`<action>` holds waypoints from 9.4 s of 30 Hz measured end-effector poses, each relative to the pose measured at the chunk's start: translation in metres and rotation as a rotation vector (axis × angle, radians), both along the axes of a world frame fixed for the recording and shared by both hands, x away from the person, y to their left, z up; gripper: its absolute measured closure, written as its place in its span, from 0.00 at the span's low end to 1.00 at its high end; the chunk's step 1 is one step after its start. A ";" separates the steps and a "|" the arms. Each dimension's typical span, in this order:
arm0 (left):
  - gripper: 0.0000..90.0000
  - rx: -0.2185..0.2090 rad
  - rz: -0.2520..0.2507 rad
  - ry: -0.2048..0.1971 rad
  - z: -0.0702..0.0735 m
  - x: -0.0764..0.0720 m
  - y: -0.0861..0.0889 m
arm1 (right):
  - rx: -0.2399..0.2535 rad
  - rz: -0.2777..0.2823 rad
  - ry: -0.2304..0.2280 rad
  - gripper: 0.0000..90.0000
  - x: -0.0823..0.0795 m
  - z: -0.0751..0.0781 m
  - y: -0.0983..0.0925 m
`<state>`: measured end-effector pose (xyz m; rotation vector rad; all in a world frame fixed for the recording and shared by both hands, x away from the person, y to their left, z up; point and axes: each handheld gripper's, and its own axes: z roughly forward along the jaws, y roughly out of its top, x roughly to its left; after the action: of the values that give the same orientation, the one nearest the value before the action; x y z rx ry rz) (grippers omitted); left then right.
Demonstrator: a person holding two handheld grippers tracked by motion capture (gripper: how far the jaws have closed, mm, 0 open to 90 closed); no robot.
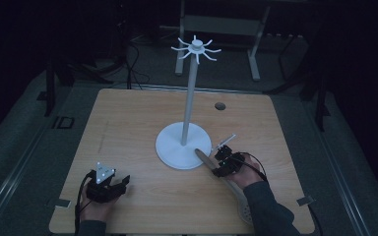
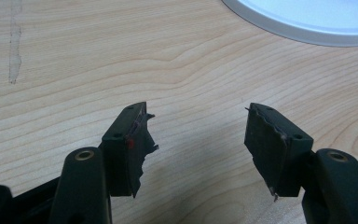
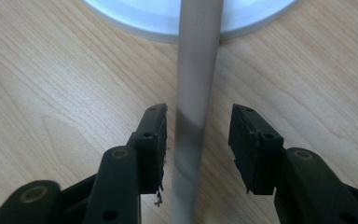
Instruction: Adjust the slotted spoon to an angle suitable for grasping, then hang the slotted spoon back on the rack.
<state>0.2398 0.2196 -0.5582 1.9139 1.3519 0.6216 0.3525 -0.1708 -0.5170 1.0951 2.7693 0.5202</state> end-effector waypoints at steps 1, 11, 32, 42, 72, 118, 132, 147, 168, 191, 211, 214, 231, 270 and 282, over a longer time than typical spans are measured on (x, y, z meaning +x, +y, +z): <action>0.44 0.000 0.000 0.000 0.000 0.000 0.000 | -0.002 -0.004 0.006 0.64 0.000 -0.001 0.001; 0.44 -0.001 0.001 -0.001 0.000 0.000 0.000 | -0.014 -0.016 0.033 0.72 0.003 -0.009 0.001; 0.44 0.001 -0.002 0.000 0.000 0.000 0.000 | -0.080 -0.002 0.052 0.76 0.003 -0.016 0.010; 0.44 0.001 -0.001 0.000 0.000 0.000 0.000 | -0.081 -0.017 0.044 0.82 0.002 -0.015 0.011; 0.44 0.013 -0.004 0.003 -0.001 0.002 -0.002 | 0.039 -0.045 -0.055 0.83 -0.004 0.009 -0.005; 0.44 0.006 0.002 -0.011 0.000 0.001 -0.001 | 0.344 -0.048 -0.427 0.83 -0.018 0.071 -0.012; 0.44 0.010 0.000 -0.010 0.000 0.001 -0.001 | 0.408 -0.038 -0.490 0.83 -0.022 0.084 -0.006; 0.44 0.005 0.003 -0.013 0.000 0.001 -0.001 | 0.466 -0.035 -0.539 0.83 -0.025 0.094 0.001; 0.44 0.003 0.002 -0.015 0.001 0.001 -0.001 | 0.497 -0.036 -0.570 0.83 -0.026 0.104 0.006; 0.43 0.005 0.002 -0.014 0.001 0.001 -0.001 | 0.552 -0.051 -0.596 0.83 -0.025 0.122 0.006; 0.43 0.007 -0.002 -0.011 0.000 0.001 -0.001 | 0.605 -0.048 -0.635 0.83 -0.022 0.151 0.008; 0.43 0.009 -0.003 -0.011 0.000 0.001 -0.001 | 0.620 -0.049 -0.636 0.83 -0.021 0.156 0.009; 0.43 0.006 0.001 -0.012 0.001 0.001 0.000 | 0.646 -0.038 -0.630 0.83 -0.013 0.179 0.013; 0.43 0.005 0.006 -0.008 0.000 0.000 0.002 | 0.625 -0.036 -0.558 0.83 0.017 0.202 0.017; 0.43 0.005 0.004 -0.006 0.000 0.000 0.002 | 0.611 -0.033 -0.534 0.83 0.022 0.202 0.023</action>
<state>0.2399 0.2212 -0.5586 1.9124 1.3520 0.6331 0.3748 -0.1483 -0.3146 0.9004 2.1614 1.4706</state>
